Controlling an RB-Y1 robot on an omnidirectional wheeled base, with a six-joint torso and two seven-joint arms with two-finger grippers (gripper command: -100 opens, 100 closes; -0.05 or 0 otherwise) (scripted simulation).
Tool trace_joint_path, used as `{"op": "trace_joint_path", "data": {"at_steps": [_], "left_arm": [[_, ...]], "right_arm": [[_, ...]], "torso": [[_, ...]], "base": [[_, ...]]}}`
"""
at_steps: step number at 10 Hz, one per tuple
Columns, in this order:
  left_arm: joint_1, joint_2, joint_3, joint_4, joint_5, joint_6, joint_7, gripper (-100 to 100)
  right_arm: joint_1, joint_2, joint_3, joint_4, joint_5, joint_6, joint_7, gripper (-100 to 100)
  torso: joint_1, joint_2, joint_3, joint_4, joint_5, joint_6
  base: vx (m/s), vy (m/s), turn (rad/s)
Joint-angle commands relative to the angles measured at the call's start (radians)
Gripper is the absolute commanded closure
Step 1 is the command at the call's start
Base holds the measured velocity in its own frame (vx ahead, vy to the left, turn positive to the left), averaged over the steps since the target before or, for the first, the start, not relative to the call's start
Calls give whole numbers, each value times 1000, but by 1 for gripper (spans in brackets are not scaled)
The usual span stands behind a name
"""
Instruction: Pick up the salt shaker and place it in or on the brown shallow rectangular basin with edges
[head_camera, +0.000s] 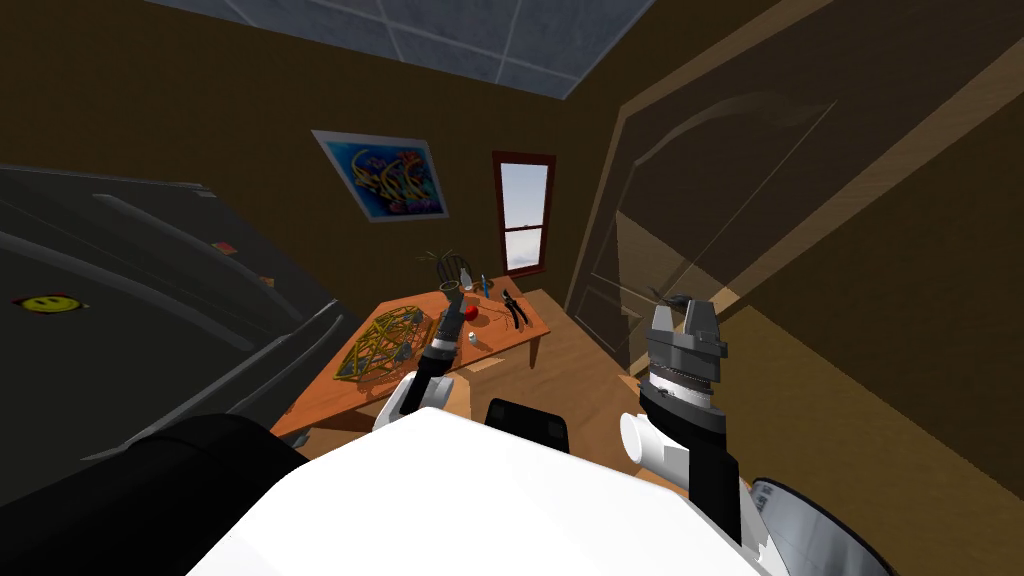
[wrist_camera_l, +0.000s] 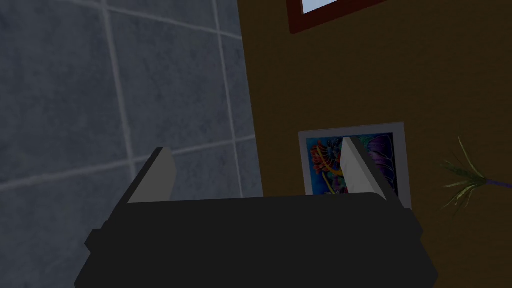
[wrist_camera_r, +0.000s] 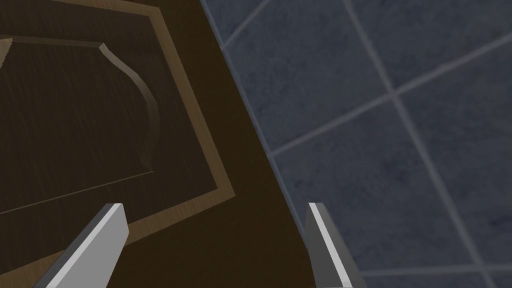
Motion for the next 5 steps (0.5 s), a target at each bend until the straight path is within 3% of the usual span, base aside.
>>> {"op": "trace_joint_path", "data": {"at_steps": [1,5], "left_arm": [[-14,27,2,50,-17,29,-10,-100],[-28,54,-5,134,-46,65,-29,-100]], "right_arm": [[0,0,0,0,0,0,0,0],[0,0,0,0,0,0,0,0]], "torso": [[0,0,0,0,0,0],[0,0,0,0,0,0]], "base": [[-57,10,-58],[-38,6,-33]]}}
